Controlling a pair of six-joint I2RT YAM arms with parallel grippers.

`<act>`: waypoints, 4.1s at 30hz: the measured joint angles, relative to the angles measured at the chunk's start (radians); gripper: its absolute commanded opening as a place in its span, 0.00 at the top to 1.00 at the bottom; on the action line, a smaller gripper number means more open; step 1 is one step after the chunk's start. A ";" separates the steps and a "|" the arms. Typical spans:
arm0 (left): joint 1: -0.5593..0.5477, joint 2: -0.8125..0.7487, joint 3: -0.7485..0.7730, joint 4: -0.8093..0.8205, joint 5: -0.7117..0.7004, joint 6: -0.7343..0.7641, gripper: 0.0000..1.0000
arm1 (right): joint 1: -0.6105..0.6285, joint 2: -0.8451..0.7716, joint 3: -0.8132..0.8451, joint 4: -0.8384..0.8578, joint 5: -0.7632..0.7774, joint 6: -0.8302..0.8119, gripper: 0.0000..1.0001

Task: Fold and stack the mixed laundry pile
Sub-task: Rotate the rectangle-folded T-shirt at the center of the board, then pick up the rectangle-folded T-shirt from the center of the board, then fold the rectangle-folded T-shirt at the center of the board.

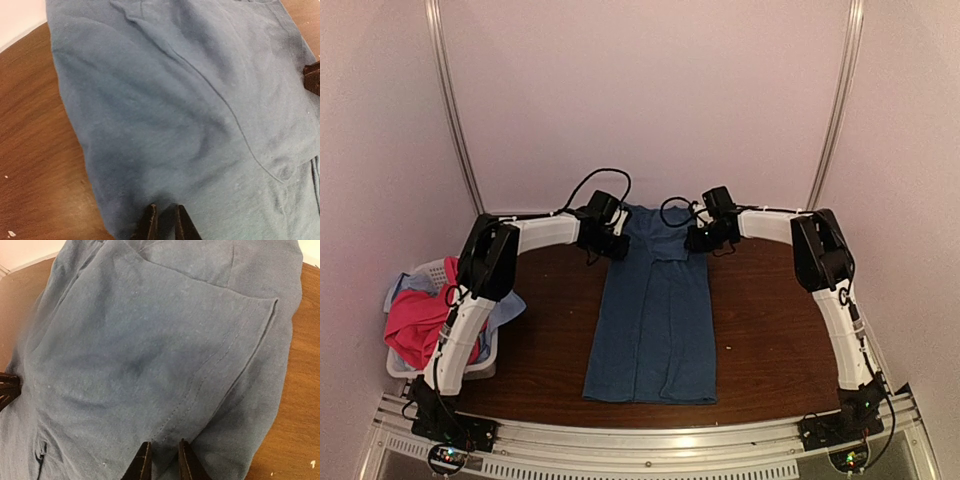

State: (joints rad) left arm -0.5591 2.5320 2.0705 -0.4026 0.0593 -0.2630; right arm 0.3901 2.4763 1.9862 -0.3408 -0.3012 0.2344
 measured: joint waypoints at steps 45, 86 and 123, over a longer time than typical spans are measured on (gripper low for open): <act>-0.484 -1.272 -1.610 0.221 0.082 -0.513 0.57 | 0.537 -1.253 -1.589 0.306 -0.102 0.680 0.60; -0.740 -1.389 -1.543 0.166 0.055 -0.529 1.00 | 0.811 -1.455 -1.620 0.254 0.036 0.822 1.00; -0.165 -0.657 -0.819 0.298 0.034 -0.056 1.00 | 0.109 -0.714 -0.948 0.349 -0.072 0.180 1.00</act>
State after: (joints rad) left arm -0.7238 1.8748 1.2514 -0.1051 0.0929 -0.3191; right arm 0.4992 1.7626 1.0382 0.0082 -0.3733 0.4149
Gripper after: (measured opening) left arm 0.017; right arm 0.014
